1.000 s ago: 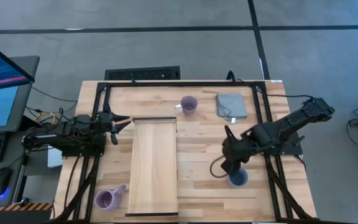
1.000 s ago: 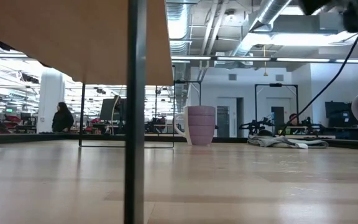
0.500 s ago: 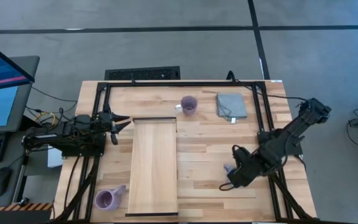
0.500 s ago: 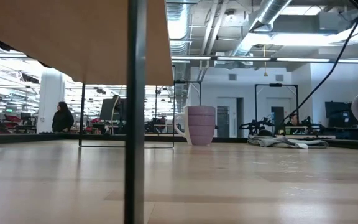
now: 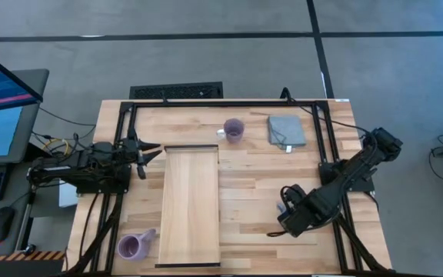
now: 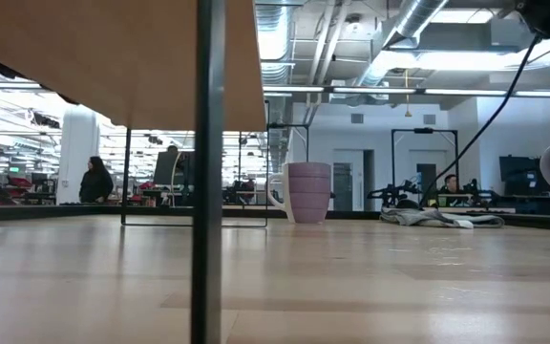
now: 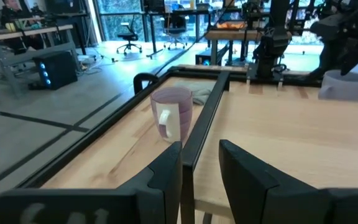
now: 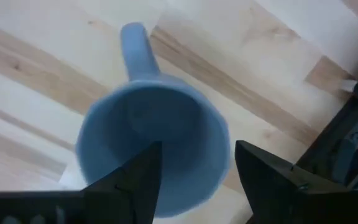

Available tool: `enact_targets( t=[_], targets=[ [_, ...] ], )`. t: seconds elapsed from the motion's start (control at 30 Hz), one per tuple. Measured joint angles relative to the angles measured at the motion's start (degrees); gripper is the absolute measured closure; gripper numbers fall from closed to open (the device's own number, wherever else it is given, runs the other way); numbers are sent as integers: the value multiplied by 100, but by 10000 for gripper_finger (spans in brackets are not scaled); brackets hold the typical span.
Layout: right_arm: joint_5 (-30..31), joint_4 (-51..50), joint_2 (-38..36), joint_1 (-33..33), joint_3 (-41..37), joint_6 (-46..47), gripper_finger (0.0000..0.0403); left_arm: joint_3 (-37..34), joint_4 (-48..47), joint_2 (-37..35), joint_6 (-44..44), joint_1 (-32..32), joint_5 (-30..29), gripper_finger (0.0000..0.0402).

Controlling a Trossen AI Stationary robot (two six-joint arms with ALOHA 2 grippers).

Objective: Stack small to large cups/mugs on shelf
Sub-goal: Put the blue mug on the shelf

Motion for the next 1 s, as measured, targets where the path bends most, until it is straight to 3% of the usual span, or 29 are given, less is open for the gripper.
enact_targets(
  t=[0.43, 1.0],
  targets=[
    [-47, -108, 211, 10, -1, 222, 178, 0, -208, -1, 6, 0, 2, 303],
    [-119, 1073, 215, -1, -768, 404, 194, 0, -289, 0, -39, 2, 1, 303]
  ],
)
